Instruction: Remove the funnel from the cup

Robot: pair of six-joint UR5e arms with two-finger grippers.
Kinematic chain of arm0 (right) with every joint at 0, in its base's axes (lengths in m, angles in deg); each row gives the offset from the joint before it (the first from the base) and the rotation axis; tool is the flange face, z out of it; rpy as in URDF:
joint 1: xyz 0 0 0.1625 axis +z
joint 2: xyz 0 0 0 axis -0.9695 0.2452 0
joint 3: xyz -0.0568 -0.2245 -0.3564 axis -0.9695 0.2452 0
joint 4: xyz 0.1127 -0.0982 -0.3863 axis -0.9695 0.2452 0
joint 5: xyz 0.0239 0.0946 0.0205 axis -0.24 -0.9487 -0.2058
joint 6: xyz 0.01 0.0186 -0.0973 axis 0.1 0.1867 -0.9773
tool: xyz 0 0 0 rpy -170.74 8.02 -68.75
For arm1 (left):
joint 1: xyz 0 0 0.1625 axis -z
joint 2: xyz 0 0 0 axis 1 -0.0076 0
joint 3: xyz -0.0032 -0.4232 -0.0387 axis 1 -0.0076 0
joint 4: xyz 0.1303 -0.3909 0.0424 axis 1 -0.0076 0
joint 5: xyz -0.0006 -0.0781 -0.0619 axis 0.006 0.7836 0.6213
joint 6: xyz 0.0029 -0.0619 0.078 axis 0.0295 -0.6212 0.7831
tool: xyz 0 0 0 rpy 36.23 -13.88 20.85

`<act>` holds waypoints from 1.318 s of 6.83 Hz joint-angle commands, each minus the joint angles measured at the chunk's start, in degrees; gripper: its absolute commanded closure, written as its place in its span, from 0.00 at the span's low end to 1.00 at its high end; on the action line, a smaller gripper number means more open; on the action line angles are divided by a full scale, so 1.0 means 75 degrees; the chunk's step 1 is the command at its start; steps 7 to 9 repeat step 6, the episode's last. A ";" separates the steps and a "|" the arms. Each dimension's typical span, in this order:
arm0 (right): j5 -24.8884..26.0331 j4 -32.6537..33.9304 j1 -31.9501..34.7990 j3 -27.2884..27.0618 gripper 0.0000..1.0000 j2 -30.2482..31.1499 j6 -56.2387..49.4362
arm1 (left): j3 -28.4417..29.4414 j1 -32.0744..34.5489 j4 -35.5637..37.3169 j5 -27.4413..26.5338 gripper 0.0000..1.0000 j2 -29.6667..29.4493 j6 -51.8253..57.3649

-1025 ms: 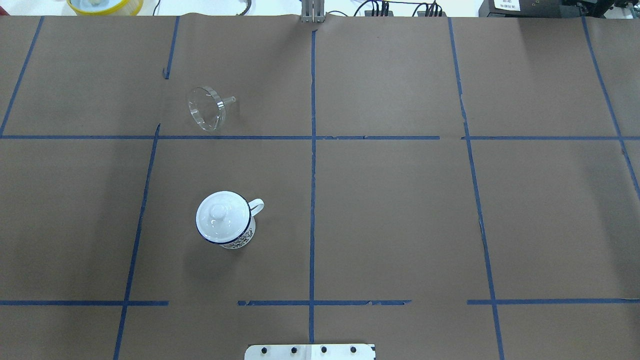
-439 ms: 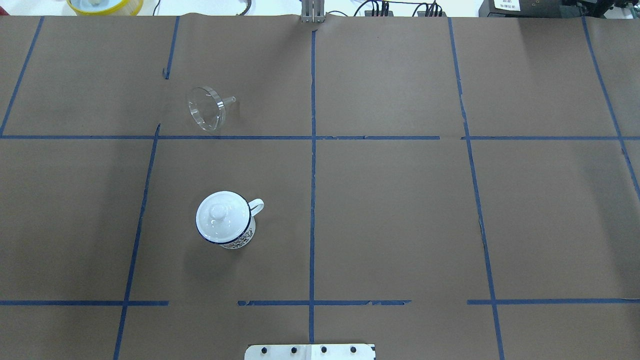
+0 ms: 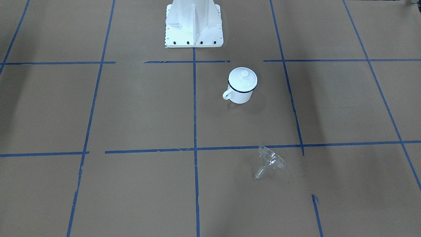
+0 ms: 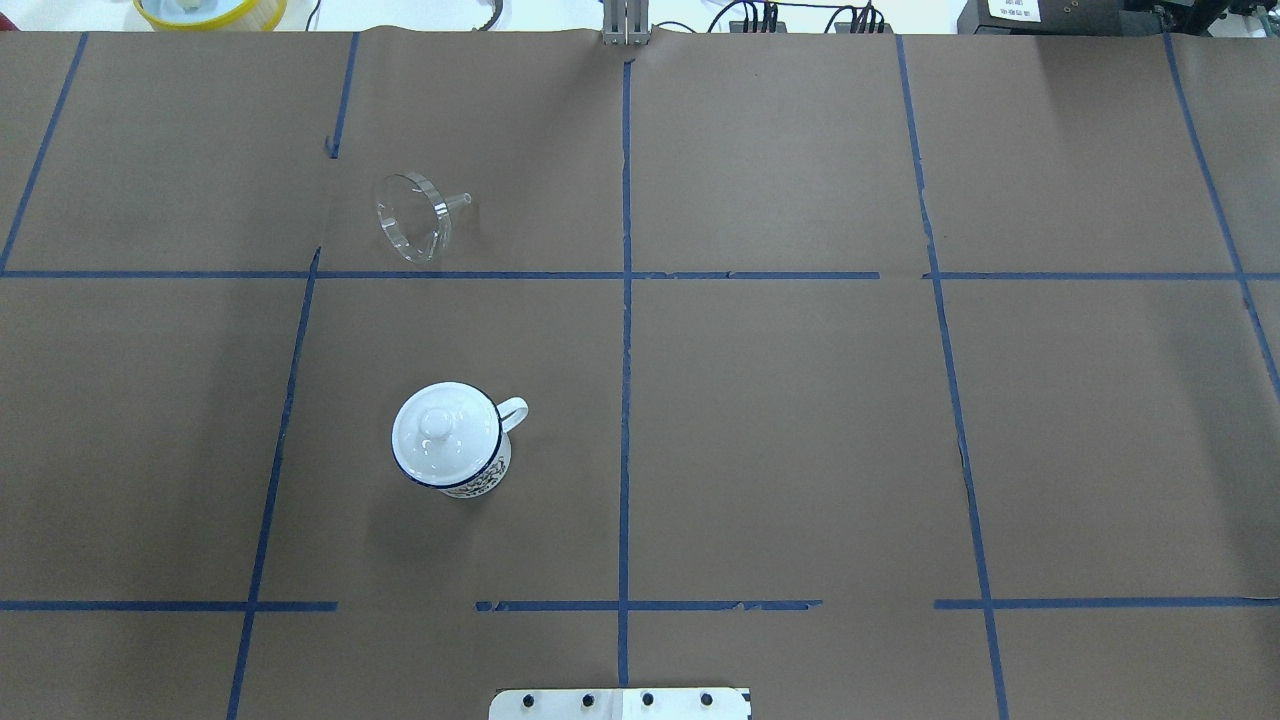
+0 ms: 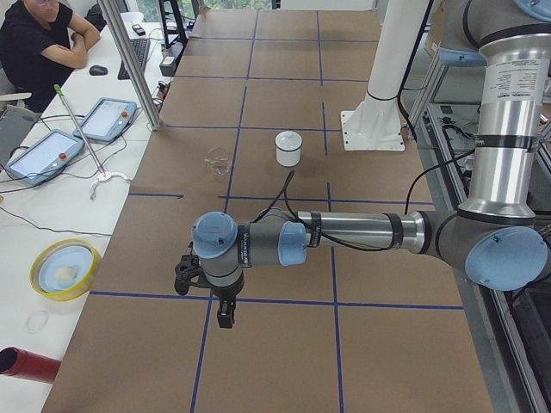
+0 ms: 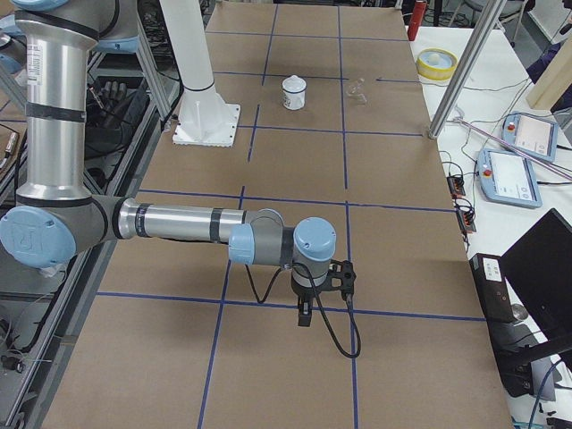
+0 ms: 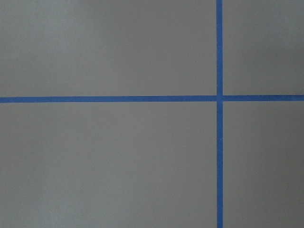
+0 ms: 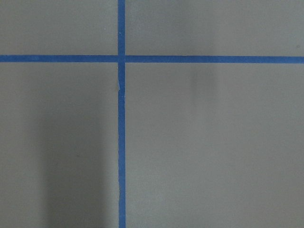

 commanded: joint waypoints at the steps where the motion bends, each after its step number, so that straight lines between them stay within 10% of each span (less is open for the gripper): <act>1: 0.0000 0.0000 0.0000 -0.0007 0.00 -0.0012 0.0000 | 0.0005 -0.0004 0.0008 0.0010 0.00 0.0023 -0.0004; 9: 0.0000 0.0000 0.0000 0.0005 0.00 0.0000 0.0000 | -0.0007 -0.0062 0.0020 0.0409 0.00 0.0012 -0.0004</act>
